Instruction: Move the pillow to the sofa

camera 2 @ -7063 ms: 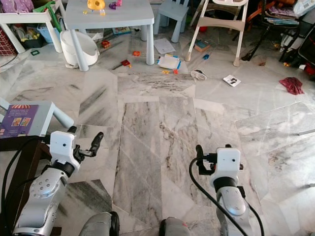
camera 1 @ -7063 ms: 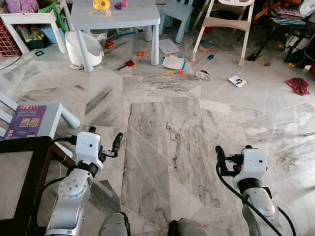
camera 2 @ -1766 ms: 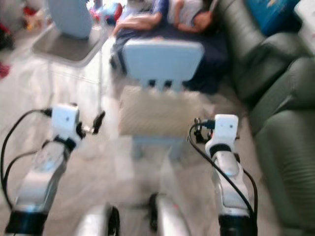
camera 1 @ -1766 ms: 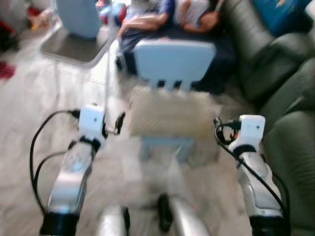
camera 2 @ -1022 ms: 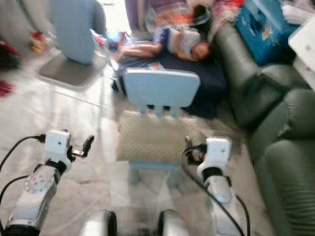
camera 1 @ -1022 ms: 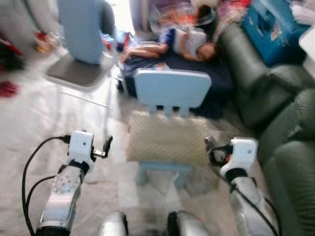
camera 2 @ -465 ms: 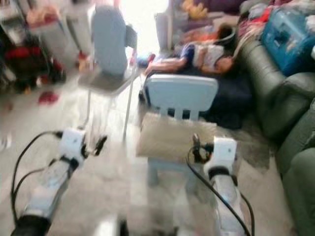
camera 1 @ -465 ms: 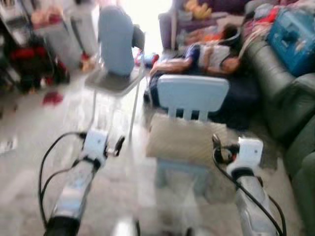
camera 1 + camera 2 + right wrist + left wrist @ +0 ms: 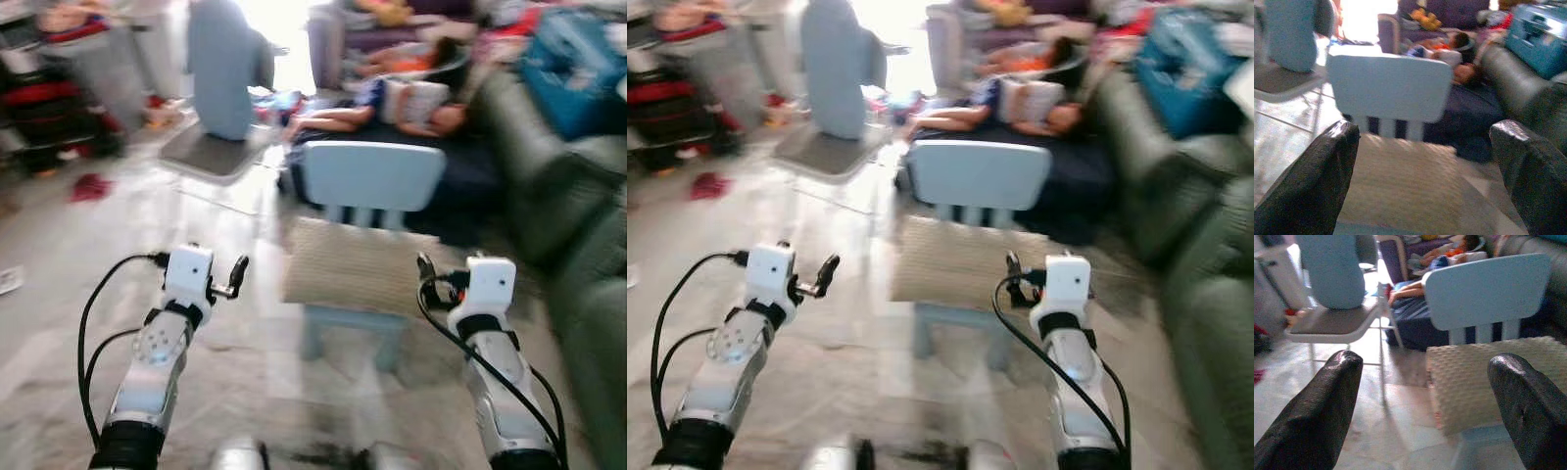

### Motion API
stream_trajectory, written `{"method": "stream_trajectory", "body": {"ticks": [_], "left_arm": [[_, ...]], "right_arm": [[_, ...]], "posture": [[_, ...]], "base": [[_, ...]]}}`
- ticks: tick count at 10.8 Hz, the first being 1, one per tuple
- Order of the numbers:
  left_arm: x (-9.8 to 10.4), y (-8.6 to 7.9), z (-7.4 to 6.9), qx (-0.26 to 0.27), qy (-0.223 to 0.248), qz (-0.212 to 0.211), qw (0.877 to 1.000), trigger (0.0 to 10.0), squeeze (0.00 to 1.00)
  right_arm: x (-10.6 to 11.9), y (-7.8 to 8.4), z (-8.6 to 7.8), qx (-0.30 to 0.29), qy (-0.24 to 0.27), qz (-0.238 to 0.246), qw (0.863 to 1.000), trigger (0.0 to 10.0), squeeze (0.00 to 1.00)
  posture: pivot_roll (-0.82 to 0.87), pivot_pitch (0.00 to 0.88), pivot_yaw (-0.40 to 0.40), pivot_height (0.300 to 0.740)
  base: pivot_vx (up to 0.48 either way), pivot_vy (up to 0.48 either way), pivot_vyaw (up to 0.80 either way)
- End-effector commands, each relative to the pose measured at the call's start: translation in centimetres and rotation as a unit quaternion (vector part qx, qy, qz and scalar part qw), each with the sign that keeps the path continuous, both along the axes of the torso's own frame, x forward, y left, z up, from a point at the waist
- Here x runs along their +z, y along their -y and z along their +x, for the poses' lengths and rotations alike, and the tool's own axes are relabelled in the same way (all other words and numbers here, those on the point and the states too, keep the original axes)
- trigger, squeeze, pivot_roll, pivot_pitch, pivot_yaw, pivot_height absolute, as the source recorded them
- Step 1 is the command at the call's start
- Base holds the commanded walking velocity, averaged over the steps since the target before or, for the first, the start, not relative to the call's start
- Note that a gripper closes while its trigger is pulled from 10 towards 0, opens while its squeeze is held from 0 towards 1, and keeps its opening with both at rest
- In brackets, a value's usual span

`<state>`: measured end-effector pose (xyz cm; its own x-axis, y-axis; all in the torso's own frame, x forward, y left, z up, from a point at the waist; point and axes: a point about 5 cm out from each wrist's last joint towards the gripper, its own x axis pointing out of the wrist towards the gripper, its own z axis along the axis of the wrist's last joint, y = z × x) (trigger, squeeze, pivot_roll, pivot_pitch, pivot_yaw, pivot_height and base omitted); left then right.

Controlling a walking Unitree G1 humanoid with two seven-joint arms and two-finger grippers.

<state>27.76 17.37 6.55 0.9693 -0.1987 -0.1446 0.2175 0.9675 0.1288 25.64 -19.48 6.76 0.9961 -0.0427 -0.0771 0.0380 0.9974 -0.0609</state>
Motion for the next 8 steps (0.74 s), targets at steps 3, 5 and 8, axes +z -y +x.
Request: {"method": "stream_trajectory", "body": {"ticks": [3,5,8], "left_arm": [[-0.22,0.31,-0.05,0.009,-0.001,-0.008,1.0,10.0,0.0],[-0.37,0.55,-0.12,0.012,-0.002,-0.012,1.0,10.0,0.0],[-0.59,0.32,-0.21,0.022,-0.007,-0.011,1.0,10.0,0.0]], "right_arm": [[-0.72,-0.11,-0.79,0.008,-0.019,-0.005,1.0,10.0,0.0],[-0.89,-0.3,-1.05,0.018,-0.025,-0.009,0.999,10.0,0.0],[-0.73,-0.32,-0.78,0.024,-0.025,-0.014,0.999,10.0,0.0]], "posture": [[-0.02,0.093,-0.03,0.74],[-0.02,0.097,-0.047,0.74],[-0.02,0.1,-0.043,0.74]], "base": [[0.3,0.0,0.0],[0.332,-0.27,0.0],[0.325,-0.304,0.0]]}}
